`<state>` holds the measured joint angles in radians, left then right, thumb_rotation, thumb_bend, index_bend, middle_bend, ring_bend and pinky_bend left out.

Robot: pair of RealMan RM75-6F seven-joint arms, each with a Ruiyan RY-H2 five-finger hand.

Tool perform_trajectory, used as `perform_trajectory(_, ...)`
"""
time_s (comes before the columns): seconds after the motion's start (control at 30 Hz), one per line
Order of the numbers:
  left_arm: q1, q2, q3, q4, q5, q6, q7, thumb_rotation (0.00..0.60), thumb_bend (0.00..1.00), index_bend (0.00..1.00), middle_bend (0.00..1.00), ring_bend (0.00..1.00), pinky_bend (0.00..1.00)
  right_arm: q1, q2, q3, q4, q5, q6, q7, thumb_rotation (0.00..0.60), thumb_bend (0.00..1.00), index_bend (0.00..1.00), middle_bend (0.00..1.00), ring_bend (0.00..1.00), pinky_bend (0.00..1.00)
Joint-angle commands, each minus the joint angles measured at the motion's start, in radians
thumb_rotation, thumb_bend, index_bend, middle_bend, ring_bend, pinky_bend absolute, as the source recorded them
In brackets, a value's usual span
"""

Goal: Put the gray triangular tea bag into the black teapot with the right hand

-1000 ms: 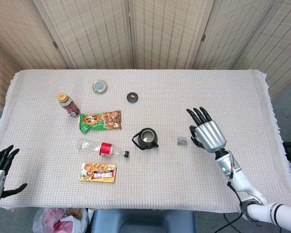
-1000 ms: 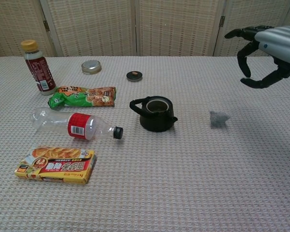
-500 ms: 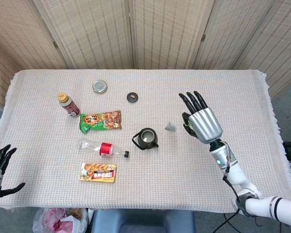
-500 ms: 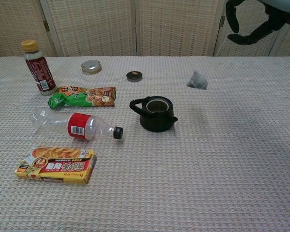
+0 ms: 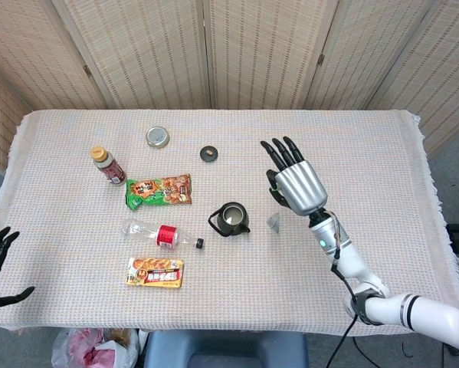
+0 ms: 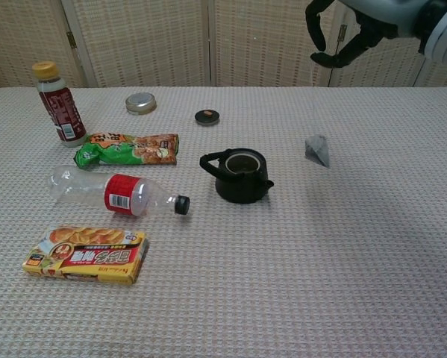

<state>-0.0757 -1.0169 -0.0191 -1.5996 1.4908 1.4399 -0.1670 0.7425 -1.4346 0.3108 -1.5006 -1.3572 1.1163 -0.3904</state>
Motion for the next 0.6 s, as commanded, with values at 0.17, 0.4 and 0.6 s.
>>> perform_trajectory(0.17, -0.003, 0.007, -0.005, 0.009, -0.016, -0.011, -0.026, 0.6, 0.13, 0.0, 0.0, 0.0, 0.07, 0.047, -0.052, 0.002, 0.07, 0.011, -0.028, 0.031, 0.6, 0.3, 0.67, 0.07, 0.0, 0.0)
perform_trajectory(0.4, -0.003, 0.011, -0.007, 0.016, -0.016, -0.01, -0.043, 0.6, 0.13, 0.0, 0.0, 0.0, 0.07, 0.089, -0.096, 0.007, 0.12, 0.024, -0.049, 0.036, 0.6, 0.3, 0.67, 0.07, 0.0, 0.0)
perform_trajectory(0.6, -0.006, 0.01, 0.001, 0.018, -0.011, -0.024, -0.04, 0.6, 0.13, 0.0, 0.0, 0.0, 0.07, 0.122, -0.139, 0.014, 0.169, 0.029, -0.054, 0.051, 0.6, 0.3, 0.67, 0.07, 0.0, 0.0)
